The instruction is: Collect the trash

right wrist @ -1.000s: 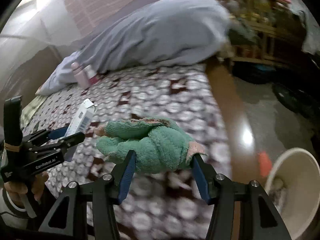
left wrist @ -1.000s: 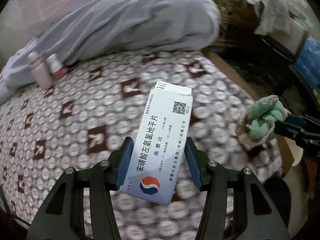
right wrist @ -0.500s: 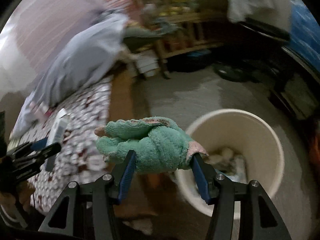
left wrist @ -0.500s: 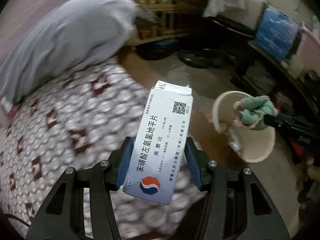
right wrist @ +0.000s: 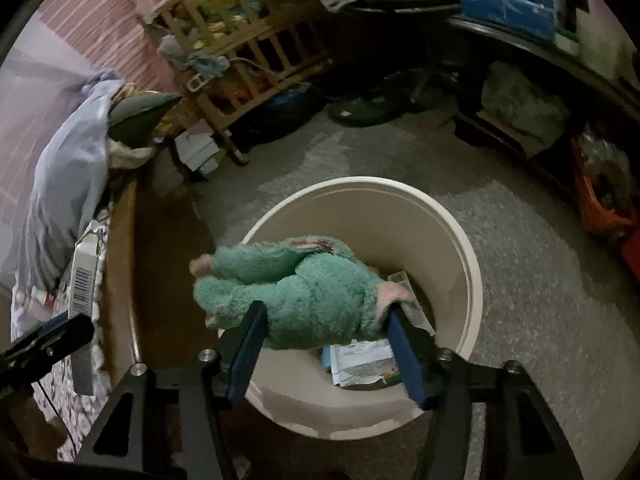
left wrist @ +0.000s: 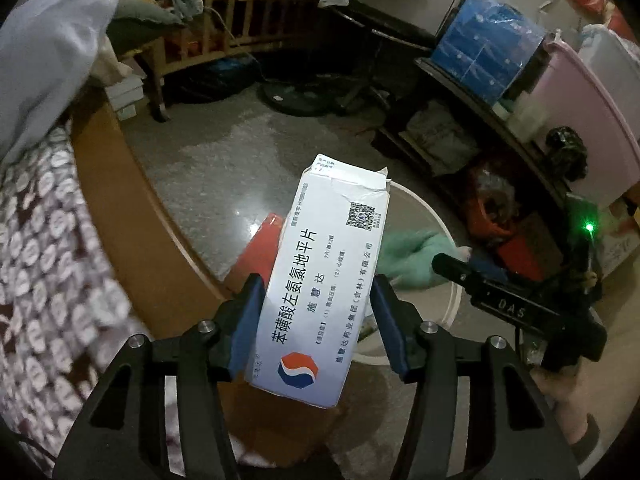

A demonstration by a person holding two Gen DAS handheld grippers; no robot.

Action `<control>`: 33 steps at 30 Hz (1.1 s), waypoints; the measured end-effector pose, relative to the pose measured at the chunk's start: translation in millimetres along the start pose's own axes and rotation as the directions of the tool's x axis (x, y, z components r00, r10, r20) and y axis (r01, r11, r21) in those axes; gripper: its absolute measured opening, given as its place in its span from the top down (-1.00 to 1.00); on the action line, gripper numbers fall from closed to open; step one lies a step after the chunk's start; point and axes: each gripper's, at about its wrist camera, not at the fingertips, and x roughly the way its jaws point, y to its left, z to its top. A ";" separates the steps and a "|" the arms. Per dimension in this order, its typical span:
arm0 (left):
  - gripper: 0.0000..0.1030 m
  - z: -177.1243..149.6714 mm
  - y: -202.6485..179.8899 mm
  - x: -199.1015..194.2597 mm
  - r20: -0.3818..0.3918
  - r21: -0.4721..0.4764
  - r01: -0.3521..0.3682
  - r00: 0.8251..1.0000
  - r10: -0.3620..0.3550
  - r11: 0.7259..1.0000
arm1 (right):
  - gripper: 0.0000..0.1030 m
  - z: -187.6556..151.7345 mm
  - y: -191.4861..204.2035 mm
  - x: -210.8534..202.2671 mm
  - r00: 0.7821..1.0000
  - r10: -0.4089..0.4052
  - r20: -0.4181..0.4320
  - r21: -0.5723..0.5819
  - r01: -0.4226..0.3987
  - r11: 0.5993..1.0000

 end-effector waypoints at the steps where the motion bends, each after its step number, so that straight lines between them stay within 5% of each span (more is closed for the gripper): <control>1: -0.16 1.3 0.3 4.1 -0.010 -0.004 0.011 1.000 -0.012 1.000 | -0.19 0.2 -1.3 1.2 1.000 -0.004 0.000 0.002 0.004 1.000; 10: -0.24 -10.2 4.7 -10.7 0.047 -0.012 -0.034 0.998 0.035 0.999 | -0.23 -15.1 13.4 -10.2 0.999 -0.033 0.034 -0.058 0.035 0.998; 15: -0.24 -22.2 4.3 -34.1 0.113 0.006 -0.130 0.985 0.129 0.991 | -0.23 -23.5 30.8 -36.5 0.991 -0.061 0.121 -0.093 0.073 0.993; 19: -0.24 -33.8 7.9 -51.6 0.154 -0.022 -0.137 0.978 0.139 0.990 | -0.33 -26.5 43.9 -64.2 0.977 -0.077 0.199 -0.121 0.102 0.987; 33: -0.24 -48.2 4.8 -110.2 0.330 -0.066 -0.195 0.921 0.206 0.979 | -0.42 -40.4 87.3 -132.6 0.920 -0.089 0.381 -0.221 0.184 0.958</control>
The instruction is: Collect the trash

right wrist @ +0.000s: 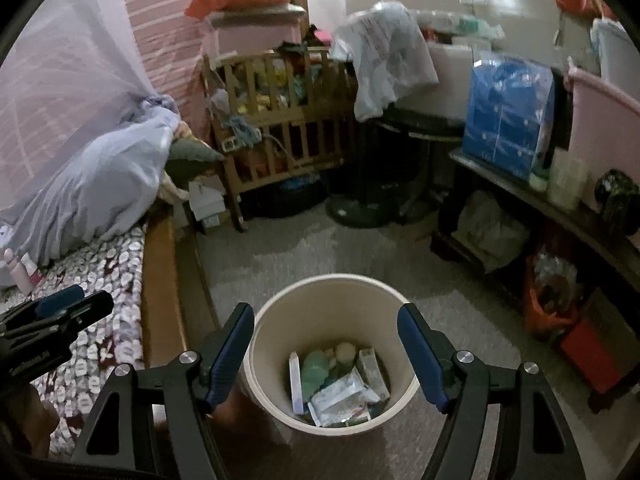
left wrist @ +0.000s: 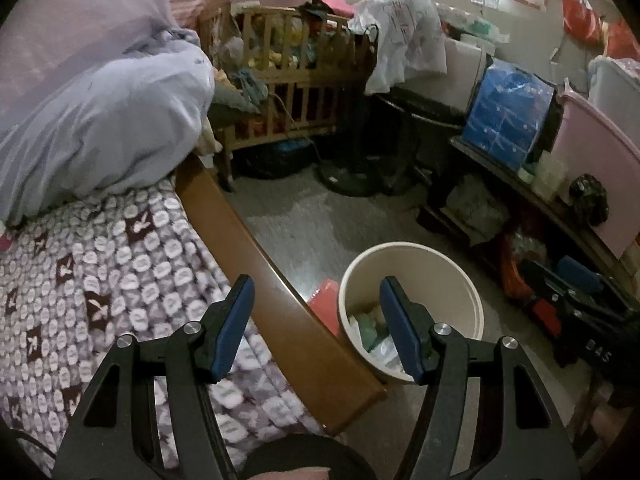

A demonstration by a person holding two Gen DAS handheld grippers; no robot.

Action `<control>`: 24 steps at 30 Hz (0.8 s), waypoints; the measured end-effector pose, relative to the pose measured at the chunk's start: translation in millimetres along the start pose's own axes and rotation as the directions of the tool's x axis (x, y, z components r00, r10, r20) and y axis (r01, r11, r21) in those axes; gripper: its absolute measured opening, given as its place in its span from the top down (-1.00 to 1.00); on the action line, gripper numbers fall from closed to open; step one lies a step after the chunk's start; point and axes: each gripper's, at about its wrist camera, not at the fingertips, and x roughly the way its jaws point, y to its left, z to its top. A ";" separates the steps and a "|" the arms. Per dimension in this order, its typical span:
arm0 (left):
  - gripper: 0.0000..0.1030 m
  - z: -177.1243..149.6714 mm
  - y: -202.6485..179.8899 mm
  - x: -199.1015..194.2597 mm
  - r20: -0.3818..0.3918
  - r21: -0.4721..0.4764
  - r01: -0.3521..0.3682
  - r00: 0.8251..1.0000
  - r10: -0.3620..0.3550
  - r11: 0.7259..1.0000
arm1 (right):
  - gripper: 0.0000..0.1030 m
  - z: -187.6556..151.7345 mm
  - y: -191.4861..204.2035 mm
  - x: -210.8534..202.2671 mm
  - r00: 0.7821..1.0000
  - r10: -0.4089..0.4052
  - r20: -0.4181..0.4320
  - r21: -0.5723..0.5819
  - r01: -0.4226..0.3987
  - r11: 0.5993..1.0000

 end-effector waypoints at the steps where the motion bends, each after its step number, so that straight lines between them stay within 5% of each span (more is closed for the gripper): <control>1: -0.24 0.4 0.4 -1.5 0.006 0.001 -0.002 1.000 0.002 1.000 | -0.42 0.8 2.2 -3.7 1.000 0.000 0.010 -0.004 0.000 1.000; 24: -0.24 -2.3 1.7 -7.0 0.029 0.003 -0.027 0.999 0.027 1.000 | -0.47 3.6 9.3 -12.1 1.000 0.004 0.024 -0.019 -0.003 1.000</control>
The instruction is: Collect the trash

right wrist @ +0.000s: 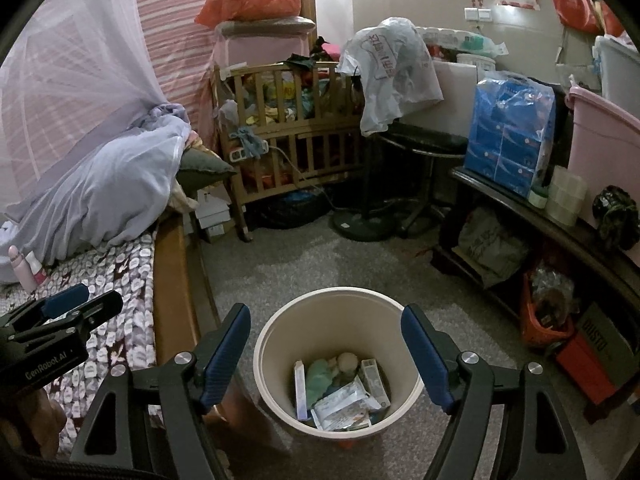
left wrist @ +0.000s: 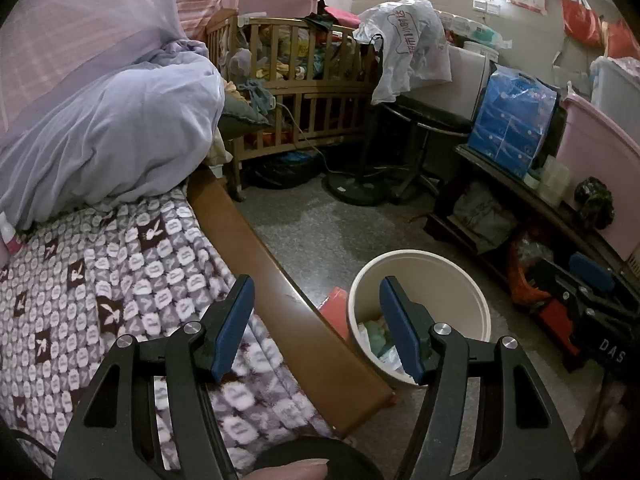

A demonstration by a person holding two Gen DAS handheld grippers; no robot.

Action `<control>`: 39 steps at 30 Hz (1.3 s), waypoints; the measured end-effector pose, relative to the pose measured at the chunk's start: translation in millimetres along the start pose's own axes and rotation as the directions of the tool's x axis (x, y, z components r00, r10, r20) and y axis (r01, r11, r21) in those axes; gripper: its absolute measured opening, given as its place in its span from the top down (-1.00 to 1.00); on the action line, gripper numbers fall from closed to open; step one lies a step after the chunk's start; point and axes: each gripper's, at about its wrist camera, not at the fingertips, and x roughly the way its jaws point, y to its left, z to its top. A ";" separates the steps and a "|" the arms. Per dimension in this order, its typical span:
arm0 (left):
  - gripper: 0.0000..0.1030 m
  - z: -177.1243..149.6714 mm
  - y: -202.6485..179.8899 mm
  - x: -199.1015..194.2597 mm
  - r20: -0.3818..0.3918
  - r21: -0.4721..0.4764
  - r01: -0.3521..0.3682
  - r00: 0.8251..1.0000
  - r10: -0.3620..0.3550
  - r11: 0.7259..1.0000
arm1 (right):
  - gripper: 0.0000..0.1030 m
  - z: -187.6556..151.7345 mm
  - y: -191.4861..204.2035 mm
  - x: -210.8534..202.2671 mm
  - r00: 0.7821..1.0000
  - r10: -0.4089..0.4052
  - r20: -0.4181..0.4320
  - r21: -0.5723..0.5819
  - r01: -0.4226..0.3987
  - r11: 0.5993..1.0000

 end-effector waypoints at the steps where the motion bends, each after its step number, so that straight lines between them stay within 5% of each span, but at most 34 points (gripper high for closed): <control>1: -0.24 0.2 0.2 0.3 0.000 0.000 -0.001 1.000 0.001 1.000 | -0.47 -0.1 0.2 0.4 1.000 0.000 -0.001 -0.002 0.000 1.000; 39: -0.24 0.2 2.8 1.3 -0.003 0.002 -0.005 1.000 0.005 1.000 | -0.49 -0.6 -4.2 9.7 1.000 0.001 -0.017 -0.011 -0.002 1.000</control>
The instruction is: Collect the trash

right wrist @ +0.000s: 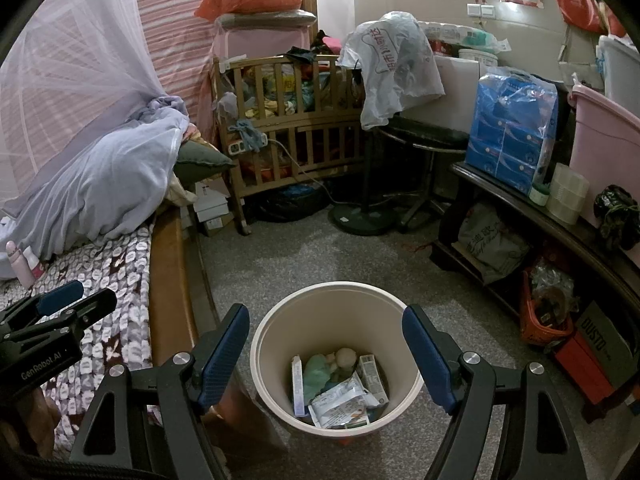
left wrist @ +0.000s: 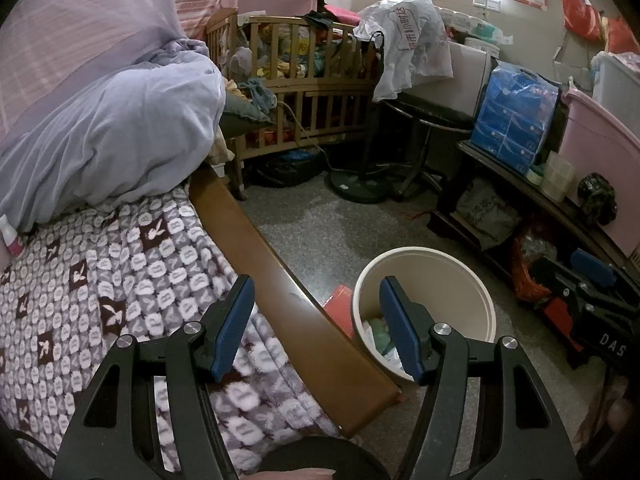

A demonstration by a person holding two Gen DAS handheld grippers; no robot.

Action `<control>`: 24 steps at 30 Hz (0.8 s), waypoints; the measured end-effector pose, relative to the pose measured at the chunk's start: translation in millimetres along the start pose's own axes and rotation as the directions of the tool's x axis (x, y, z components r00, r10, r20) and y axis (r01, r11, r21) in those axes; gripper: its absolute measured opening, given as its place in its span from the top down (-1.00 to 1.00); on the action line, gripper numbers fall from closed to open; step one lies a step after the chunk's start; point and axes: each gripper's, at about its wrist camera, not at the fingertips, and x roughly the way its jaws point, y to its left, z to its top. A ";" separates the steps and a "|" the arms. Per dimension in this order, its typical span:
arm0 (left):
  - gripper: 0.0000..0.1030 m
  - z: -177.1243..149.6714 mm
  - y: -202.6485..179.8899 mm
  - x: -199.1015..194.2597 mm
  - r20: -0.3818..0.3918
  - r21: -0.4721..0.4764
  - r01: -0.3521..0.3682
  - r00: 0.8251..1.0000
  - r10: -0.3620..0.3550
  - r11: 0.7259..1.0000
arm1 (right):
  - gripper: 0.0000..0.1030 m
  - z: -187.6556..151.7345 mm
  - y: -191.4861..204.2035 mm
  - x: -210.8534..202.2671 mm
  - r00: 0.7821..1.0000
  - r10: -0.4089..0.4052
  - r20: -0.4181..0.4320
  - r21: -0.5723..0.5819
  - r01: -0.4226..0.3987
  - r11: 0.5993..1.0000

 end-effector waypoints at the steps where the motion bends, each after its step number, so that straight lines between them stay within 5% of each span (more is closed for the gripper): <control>1: -0.24 0.1 0.0 0.2 -0.001 0.000 0.000 1.000 0.000 1.000 | -0.49 -0.6 -0.3 0.2 1.000 -0.001 -0.001 -0.001 0.001 1.000; 24: -0.24 -2.1 0.9 5.0 -0.016 0.021 0.014 1.000 -0.014 1.000 | -0.49 -4.4 -9.9 6.8 1.000 0.002 -0.015 -0.004 -0.002 1.000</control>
